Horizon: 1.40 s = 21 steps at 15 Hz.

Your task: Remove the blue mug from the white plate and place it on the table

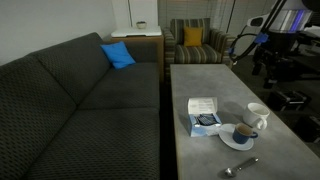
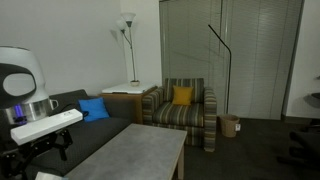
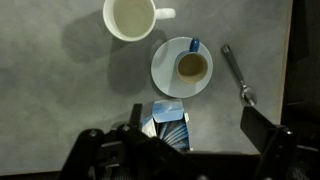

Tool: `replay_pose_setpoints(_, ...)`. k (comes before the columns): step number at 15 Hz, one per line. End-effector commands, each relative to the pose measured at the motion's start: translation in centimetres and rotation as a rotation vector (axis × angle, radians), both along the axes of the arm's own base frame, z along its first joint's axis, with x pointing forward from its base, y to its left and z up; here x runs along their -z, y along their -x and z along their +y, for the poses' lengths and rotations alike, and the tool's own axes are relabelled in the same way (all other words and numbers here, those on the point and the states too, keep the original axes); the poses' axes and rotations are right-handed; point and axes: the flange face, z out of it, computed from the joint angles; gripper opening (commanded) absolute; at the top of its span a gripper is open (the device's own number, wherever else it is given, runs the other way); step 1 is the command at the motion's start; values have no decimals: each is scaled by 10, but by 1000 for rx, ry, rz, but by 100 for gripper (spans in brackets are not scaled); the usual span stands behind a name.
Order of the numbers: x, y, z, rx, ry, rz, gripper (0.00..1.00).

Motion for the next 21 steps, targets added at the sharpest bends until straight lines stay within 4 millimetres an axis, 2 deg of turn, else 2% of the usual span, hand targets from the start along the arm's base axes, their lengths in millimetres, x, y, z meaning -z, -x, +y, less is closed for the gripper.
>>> replay_pose_setpoints(1, -5, 7, 15, -82, 39, -30, 100)
replay_pose_setpoints(4, 12, 0, 19, -153, 74, -20, 100)
replay_pose_setpoints(7, 39, -4, 13, -197, 53, 28, 100)
replay_pose_setpoints(12, 94, -11, -1, -279, -9, 83, 100)
replay_pose_setpoints(17, 130, -19, -10, -279, 30, 138, 100)
replay_pose_setpoints(21, 165, -15, -17, -266, 41, 195, 100)
